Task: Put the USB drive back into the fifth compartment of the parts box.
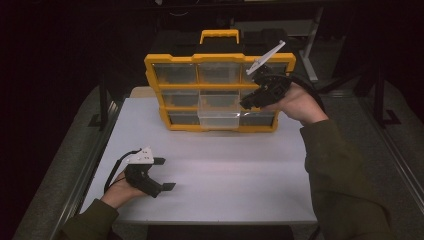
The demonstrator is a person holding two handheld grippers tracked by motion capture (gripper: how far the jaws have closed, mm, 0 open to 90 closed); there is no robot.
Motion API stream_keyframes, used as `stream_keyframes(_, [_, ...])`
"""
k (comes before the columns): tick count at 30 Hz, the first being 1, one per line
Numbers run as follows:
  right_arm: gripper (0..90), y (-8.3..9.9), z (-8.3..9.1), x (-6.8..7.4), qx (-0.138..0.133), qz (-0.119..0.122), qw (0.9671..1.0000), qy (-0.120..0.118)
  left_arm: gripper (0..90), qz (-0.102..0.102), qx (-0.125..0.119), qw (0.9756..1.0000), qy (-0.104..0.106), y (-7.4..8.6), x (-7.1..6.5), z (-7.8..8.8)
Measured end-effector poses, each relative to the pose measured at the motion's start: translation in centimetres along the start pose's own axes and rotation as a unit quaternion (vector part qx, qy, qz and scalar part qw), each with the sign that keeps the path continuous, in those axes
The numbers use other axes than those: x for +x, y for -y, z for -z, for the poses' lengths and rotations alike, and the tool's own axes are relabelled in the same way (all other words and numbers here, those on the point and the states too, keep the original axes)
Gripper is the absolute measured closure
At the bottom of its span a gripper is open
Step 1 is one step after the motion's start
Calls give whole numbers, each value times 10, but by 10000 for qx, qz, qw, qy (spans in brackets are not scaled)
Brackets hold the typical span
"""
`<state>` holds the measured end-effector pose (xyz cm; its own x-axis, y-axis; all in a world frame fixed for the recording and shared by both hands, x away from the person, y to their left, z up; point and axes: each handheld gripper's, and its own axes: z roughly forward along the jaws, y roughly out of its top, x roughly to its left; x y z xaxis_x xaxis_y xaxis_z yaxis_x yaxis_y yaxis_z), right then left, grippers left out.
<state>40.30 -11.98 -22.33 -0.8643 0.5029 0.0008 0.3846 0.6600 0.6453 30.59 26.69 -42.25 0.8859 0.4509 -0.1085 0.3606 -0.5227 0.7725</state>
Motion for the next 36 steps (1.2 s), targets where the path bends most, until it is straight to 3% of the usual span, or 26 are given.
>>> stream_keyframes(16, [776,-23,-20,-6,-138,-101,9998,-30,0,10,-10,10000,1,0,0,0])
stream_keyframes(32, [768,-37,-61,-6,-5,-167,9997,-175,0,19,-35,10000,18,0,0,1])
stream_keyframes(34, [642,-38,-60,-7,-104,-216,9994,-240,0,33,-39,10000,18,0,0,1])
stream_keyframes(36, [583,-37,-57,-6,-210,-278,9991,-235,0,41,-38,10000,14,0,0,1])
